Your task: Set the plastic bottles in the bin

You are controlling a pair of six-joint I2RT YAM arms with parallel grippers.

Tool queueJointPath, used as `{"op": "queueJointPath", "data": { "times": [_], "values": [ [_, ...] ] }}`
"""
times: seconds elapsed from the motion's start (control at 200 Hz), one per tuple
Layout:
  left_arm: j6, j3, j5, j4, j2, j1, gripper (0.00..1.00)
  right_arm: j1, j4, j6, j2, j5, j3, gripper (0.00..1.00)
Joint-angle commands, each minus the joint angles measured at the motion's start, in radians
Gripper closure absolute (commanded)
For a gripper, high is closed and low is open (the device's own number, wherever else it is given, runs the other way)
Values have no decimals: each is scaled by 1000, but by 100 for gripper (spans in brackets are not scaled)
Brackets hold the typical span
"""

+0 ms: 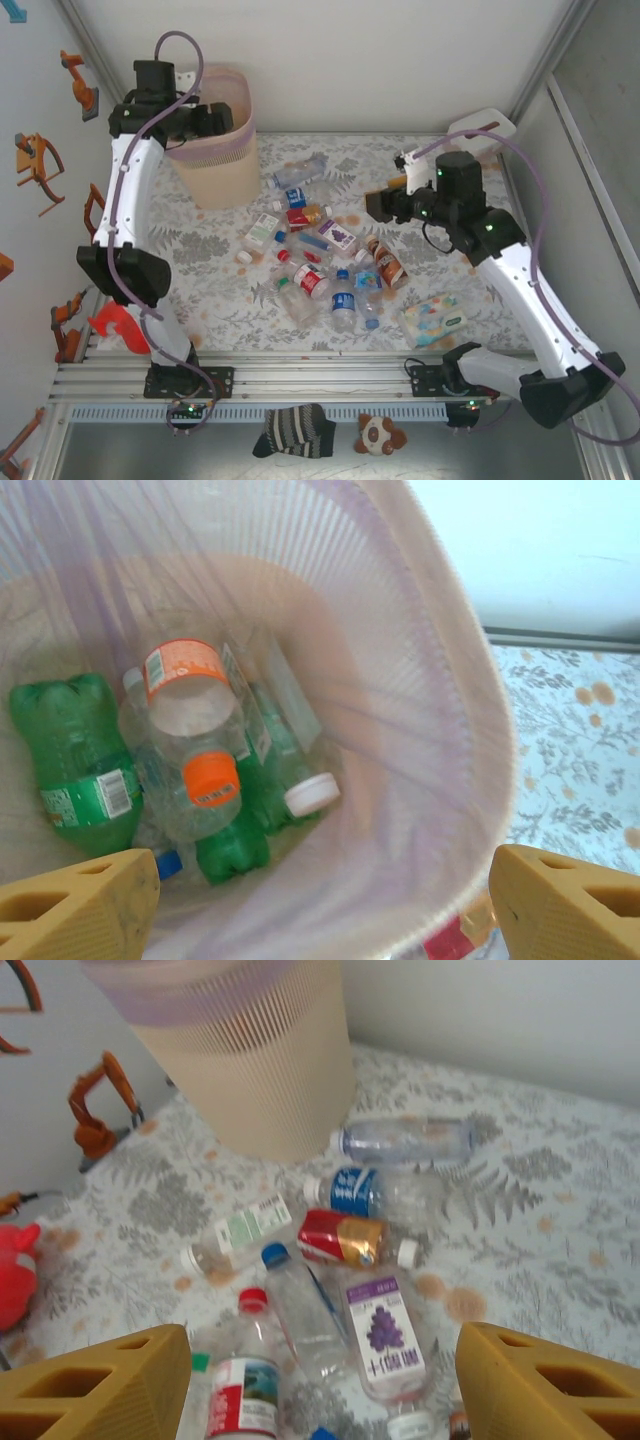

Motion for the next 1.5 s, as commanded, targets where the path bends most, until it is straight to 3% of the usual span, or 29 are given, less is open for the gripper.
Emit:
{"op": "queueJointPath", "data": {
  "times": [0.0, 0.275, 0.541, 1.117, 1.497],
  "values": [
    [0, -139, 31, 114, -125, -11, 15, 7, -140, -37, 36, 35, 26, 31],
    [-79, -516, 68, 312, -357, -15, 14, 16, -238, -33, 123, 104, -35, 31],
    [-136, -698, 86, 361, -437, -16, 15, 18, -279, -27, 275, 189, -44, 34],
    [-157, -812, 93, 357, -504, -33, 15, 19, -350, -103, 710, 314, 190, 44],
    [-155, -831, 76, 352, -533, -34, 15, 28, -352, -126, 885, 367, 278, 46]
  ]
}}
